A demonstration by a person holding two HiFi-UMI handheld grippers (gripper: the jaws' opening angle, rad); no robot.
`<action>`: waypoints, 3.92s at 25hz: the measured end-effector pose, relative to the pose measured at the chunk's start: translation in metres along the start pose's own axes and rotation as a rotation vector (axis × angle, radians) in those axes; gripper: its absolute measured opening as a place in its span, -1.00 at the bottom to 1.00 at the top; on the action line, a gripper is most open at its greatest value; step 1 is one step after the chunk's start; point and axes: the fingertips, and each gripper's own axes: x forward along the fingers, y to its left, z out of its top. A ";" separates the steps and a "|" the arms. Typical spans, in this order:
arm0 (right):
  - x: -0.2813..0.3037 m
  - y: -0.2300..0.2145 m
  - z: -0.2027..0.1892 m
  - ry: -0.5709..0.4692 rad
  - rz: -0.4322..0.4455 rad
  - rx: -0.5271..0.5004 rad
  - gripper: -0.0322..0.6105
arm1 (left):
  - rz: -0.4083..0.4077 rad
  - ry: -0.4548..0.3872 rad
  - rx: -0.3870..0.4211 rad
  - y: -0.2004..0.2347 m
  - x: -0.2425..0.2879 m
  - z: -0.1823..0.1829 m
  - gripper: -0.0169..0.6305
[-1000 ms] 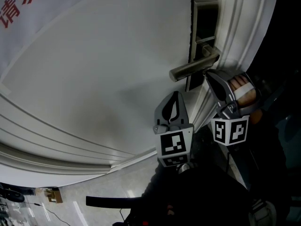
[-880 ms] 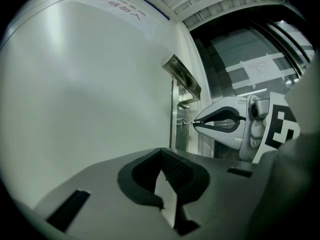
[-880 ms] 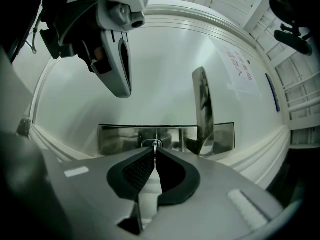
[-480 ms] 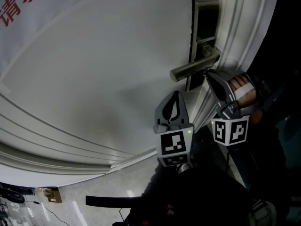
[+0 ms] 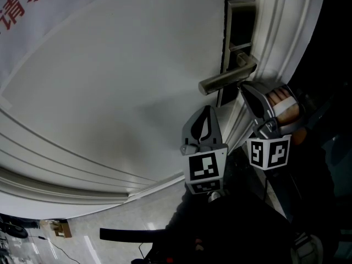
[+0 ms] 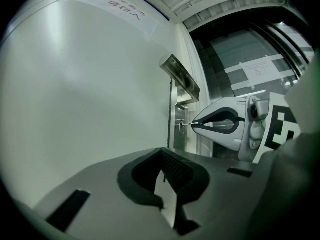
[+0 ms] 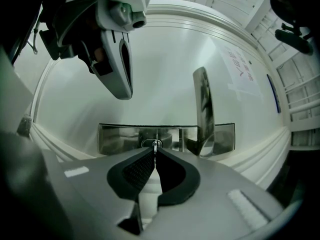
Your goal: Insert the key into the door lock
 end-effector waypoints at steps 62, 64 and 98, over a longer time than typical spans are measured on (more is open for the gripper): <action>0.002 -0.001 0.000 0.023 0.007 -0.030 -0.86 | -0.026 -0.004 0.017 0.006 0.005 0.011 -0.94; 0.002 -0.001 -0.001 0.026 0.008 -0.031 -0.86 | -0.032 -0.003 0.019 0.006 0.005 0.011 -0.94; 0.003 -0.002 0.001 0.032 0.012 -0.047 -0.86 | -0.060 -0.004 -0.008 0.001 0.007 0.007 -0.94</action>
